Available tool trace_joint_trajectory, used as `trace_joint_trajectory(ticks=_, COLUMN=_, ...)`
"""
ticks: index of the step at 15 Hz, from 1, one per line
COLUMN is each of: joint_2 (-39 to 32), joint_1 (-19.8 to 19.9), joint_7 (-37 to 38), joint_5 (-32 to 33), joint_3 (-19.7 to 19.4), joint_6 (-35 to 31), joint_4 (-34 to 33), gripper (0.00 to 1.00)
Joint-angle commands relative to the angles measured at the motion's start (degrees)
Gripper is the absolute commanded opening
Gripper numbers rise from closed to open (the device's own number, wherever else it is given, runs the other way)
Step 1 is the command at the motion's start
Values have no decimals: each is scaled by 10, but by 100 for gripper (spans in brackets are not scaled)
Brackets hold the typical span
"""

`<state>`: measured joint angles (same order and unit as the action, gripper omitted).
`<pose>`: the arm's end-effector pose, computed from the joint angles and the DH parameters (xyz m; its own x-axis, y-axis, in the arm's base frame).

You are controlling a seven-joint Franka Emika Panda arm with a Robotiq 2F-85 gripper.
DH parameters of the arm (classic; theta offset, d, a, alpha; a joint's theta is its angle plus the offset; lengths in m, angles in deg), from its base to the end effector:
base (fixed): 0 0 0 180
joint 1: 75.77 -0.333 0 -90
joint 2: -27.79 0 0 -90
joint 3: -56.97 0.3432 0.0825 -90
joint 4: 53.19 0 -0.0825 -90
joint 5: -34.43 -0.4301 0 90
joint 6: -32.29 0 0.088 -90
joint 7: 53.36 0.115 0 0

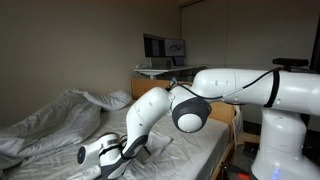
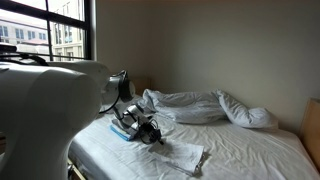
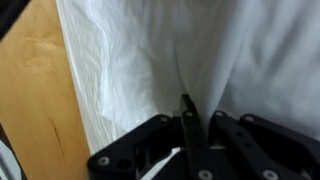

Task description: Fold the sheet on the bed

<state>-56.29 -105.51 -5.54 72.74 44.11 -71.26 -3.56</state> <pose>0.7300 0.2283 -0.0560 0.9968 -0.0046 0.0803 -0.0689 -0.5646 0.8225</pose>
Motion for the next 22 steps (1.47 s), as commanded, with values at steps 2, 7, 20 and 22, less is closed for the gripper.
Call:
trace_joint_trajectory(ticks=2, joint_2=28, joint_1=-4, joint_7=-5, joint_5=3, joint_3=0, joint_6=-5, joint_4=17, gripper=10)
trace_joint_trajectory(ticks=7, joint_2=23, joint_1=3, joint_7=-30, joint_5=-4, joint_3=4, joint_6=21, joint_4=-3, gripper=11)
trace_joint_trajectory(ticks=20, joint_2=3, joint_1=125, joint_7=-172, joint_5=-42, joint_3=24, joint_6=28, joint_4=-40, gripper=10)
trace_joint_trajectory(ticks=22, joint_2=4, joint_1=147, joint_7=-187, joint_5=-43, joint_3=24, joint_6=27, joint_4=-48, gripper=10)
